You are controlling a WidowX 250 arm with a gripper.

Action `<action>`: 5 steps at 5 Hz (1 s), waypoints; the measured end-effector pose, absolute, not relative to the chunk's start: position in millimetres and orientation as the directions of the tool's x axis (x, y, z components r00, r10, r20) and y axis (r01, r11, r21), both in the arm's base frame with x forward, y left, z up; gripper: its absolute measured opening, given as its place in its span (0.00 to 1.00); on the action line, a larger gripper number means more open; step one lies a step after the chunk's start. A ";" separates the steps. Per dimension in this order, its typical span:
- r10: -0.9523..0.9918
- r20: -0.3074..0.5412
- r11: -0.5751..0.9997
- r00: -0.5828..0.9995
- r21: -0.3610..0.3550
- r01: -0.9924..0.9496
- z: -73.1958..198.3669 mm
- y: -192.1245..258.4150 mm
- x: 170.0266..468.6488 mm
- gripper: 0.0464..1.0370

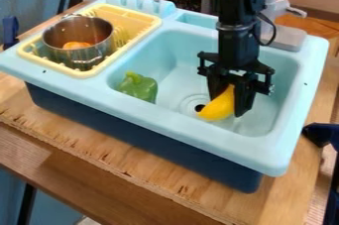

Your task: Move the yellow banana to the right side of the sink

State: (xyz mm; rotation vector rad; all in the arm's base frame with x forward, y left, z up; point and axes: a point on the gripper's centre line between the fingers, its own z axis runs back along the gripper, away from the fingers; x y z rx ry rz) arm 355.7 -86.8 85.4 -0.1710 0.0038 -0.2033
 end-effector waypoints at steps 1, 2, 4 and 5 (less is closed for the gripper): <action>-0.204 0.004 0.946 0.979 -0.256 0.198 74.9 -97.0 354.3 0.43; -0.249 0.011 0.941 0.968 -0.234 0.245 73.1 -91.8 354.7 0.43; -0.307 0.002 0.930 0.952 -0.214 0.300 72.1 -91.2 359.1 0.49; -0.320 0.002 0.922 0.947 -0.229 0.312 71.7 -91.6 358.2 0.77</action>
